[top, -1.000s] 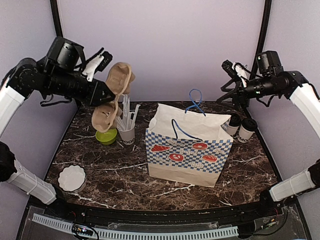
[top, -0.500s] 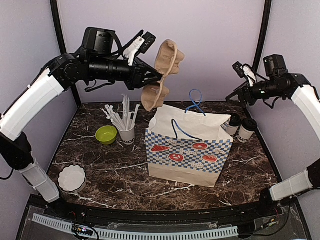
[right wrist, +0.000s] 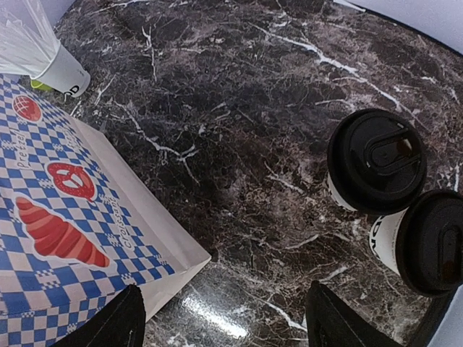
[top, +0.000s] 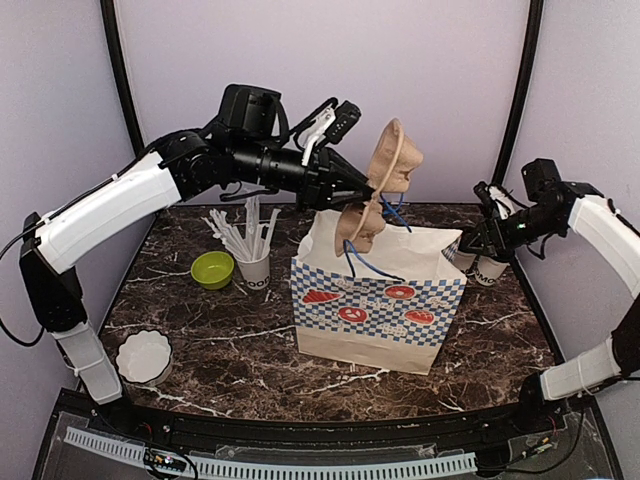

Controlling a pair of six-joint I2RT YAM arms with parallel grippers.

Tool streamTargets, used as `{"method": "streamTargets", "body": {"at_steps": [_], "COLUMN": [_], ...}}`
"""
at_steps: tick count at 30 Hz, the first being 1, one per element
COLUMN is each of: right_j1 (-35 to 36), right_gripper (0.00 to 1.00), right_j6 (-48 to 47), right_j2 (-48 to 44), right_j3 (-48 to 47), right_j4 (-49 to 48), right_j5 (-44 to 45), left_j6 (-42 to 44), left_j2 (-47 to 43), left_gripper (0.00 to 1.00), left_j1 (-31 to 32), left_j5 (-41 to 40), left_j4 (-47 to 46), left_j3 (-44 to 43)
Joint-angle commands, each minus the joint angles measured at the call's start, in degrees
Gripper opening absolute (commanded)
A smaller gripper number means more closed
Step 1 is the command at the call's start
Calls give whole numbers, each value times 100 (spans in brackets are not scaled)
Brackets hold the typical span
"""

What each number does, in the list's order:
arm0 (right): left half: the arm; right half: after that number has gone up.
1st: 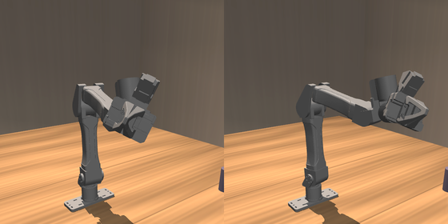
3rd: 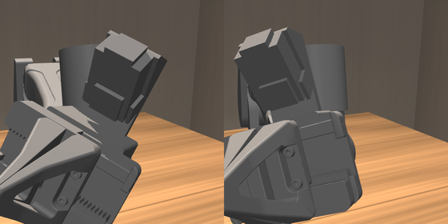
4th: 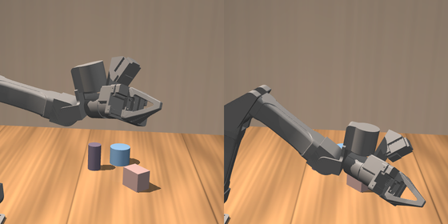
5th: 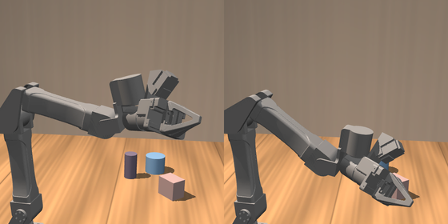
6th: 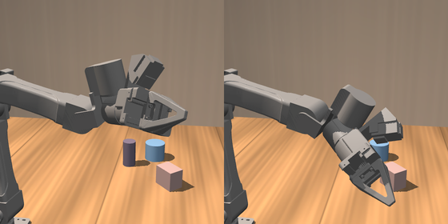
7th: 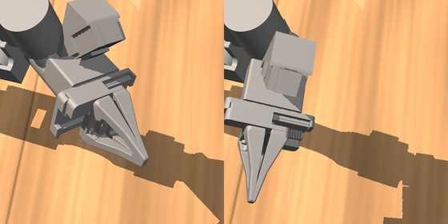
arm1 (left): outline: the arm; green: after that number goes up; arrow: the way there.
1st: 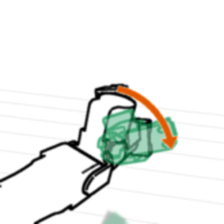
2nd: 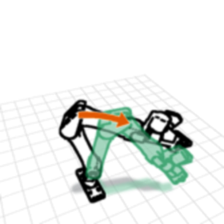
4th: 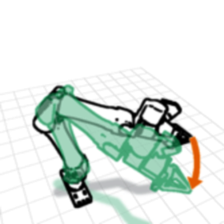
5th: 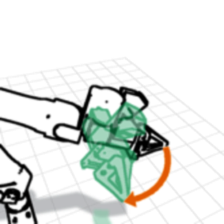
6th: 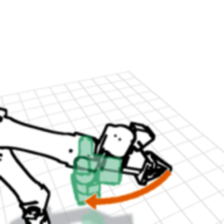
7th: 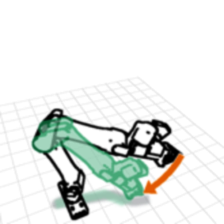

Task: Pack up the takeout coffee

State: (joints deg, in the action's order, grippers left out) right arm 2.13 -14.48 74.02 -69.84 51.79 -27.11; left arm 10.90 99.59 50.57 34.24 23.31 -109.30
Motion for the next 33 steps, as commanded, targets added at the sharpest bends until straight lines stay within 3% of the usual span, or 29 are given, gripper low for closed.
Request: {"method": "streamTargets", "body": {"at_steps": [1, 5, 16, 33], "right_j1": [-2, 7, 514, 1170], "right_gripper": [76, 74, 72, 72], "right_j6": [-17, -181, -383, -294], "right_j2": [81, 318, 1213, 2905], "right_j3": [289, 388, 40, -1407], "right_j4": [10, 117, 236, 244], "right_j5": [-57, -187, -546, -1002], "left_j6": [374, 614, 1105, 392], "left_j2": [48, 268, 377, 437], "left_gripper": [21, 21, 20, 20], "left_j1": [37, 103, 286, 1029], "left_j5": [740, 803, -17, -1515], "left_j4": [-268, 8, 842, 2362], "left_j3": [126, 55, 148, -87]}}
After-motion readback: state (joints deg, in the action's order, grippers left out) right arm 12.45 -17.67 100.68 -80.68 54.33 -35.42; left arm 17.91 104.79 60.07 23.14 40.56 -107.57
